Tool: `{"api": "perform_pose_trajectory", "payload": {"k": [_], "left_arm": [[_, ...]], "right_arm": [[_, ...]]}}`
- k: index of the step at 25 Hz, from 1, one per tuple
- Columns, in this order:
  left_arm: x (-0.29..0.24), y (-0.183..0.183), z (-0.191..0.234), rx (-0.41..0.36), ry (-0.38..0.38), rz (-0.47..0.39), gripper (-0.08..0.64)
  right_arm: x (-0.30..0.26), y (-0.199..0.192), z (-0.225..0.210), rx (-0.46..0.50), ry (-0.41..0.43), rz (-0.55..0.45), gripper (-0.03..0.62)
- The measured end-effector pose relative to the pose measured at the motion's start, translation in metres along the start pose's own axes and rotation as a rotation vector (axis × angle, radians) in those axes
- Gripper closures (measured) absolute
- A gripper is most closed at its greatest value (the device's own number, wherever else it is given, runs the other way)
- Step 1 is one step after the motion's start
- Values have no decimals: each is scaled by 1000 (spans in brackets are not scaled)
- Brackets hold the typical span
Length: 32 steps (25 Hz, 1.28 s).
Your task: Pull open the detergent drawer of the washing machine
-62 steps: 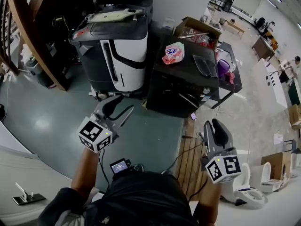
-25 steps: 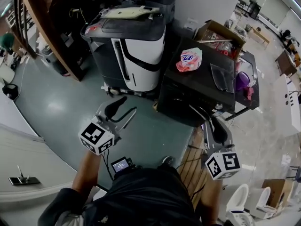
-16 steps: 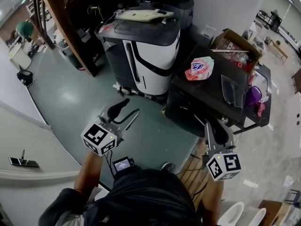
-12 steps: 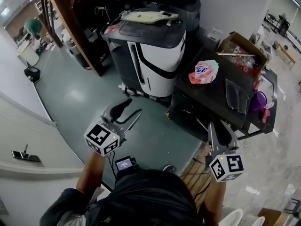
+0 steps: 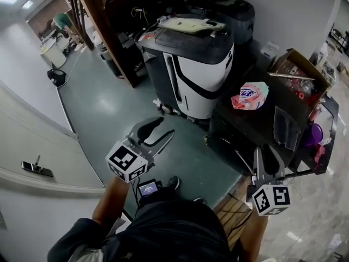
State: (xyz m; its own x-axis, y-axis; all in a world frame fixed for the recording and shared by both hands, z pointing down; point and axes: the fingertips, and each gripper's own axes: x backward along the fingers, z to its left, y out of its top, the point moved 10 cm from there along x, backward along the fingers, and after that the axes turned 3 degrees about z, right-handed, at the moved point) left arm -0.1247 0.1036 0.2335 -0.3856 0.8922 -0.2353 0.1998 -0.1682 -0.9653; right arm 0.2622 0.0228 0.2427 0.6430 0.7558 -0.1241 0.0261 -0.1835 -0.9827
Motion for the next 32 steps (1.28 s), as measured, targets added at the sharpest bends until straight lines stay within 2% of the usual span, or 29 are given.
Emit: {"api": "perform_pose_trajectory", "payload": {"k": [3,7,12,19,27,32], "left_arm": [[-17,0,10,4,-25,0,347],[-58,-7,29,26,-95,-2,347],[-117,-7,43,42,-232,-39,347],[-173,-13,51,44,-393,-39,347],[-213,-28,70,68,-510,-32,347],[-231,-41,78,113,-560,-21,347]], "right_arm": [[-11,1,-6,3,-18,3,515],[-18,8,-10,1,-94,-4,515],[-12,21,-7,40,-211,-4,515],[-9,30,1,47,-359,-17,515],[-16,26,17,54,-471,-14,515],[-23,31,27,70,-515,9,514]]}}
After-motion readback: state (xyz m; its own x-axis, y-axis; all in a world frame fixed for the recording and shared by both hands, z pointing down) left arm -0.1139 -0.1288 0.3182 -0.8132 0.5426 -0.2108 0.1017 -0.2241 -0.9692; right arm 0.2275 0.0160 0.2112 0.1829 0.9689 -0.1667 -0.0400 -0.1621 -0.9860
